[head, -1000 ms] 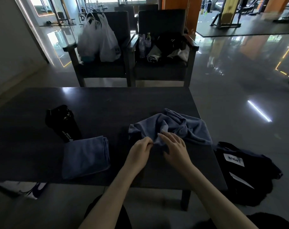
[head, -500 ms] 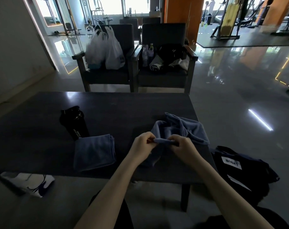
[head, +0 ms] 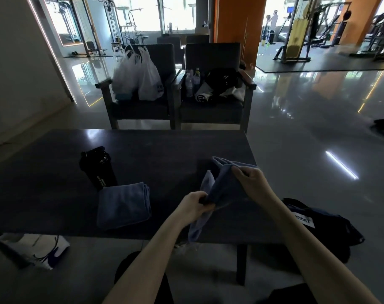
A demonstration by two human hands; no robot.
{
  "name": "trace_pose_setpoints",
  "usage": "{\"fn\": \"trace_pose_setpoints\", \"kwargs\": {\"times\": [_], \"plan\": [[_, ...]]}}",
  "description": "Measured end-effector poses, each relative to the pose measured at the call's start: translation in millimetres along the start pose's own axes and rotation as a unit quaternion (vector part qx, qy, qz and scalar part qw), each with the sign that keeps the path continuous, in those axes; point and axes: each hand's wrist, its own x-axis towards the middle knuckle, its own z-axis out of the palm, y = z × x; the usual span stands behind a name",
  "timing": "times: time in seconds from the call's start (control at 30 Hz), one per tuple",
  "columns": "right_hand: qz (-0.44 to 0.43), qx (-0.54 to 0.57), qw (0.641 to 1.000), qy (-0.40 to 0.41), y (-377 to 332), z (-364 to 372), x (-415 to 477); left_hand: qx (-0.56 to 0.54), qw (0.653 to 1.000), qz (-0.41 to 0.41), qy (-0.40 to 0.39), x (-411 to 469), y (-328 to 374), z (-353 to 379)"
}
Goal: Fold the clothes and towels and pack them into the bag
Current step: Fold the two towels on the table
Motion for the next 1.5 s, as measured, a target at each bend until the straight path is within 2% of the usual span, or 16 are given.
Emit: {"fn": "trace_pose_setpoints", "kwargs": {"times": [0.1,0.2,0.33,0.43,0.5,0.57,0.7,0.8,0.9,1.07,1.2,1.4,1.5], "plan": [[0.027,0.016,0.999,0.033,-5.1,-8.9,-1.7,-0.072,0.995,-0.025,0.059,-2.0,-2.1,-5.1],[0.041,0.017,0.997,0.065,-8.7,-19.1,-4.2,-0.050,0.996,0.001,0.080,-10.5,5.8,-14.8],[0.115,0.023,0.992,0.041,-9.4,-39.1,-7.0,0.018,0.999,0.000,-0.048,-26.9,23.2,-38.6],[0.134,0.040,0.990,0.026,-9.6,-51.6,-6.6,0.105,0.977,-0.037,-0.181,-34.1,28.9,-59.0],[0.137,0.036,0.989,0.048,-13.4,-60.5,-6.0,0.175,0.962,-0.061,-0.200,-34.6,27.3,-70.1],[0.138,0.036,0.987,0.072,-16.0,-68.0,-3.0,0.178,0.970,-0.071,-0.149,-30.9,24.0,-81.7],[0.141,0.030,0.985,0.095,-11.2,-71.1,12.6,0.080,0.995,-0.062,0.018,-10.0,17.4,-103.4],[0.135,0.024,0.983,0.120,-4.2,-63.3,32.4,0.067,0.987,-0.034,0.140,12.2,17.1,-114.4],[0.126,-0.004,0.985,0.120,6.6,-52.6,57.8,0.103,0.970,-0.047,0.216,37.5,14.6,-124.5],[0.116,-0.069,0.985,0.107,30.6,-29.6,108.8,0.107,0.961,-0.067,0.246,97.3,-1.8,-136.0],[0.116,-0.084,0.984,0.109,52.2,-11.9,156.4,0.113,0.954,-0.088,0.263,147.5,-19.2,-139.3],[0.066,-0.109,0.984,0.127,81.9,4.6,224.5,0.123,0.933,-0.101,0.324,210.1,-39.6,-145.9],[0.068,-0.113,0.986,0.106,99.0,14.2,243.3,0.116,0.931,-0.120,0.324,228.4,-50.0,-137.5]]}}
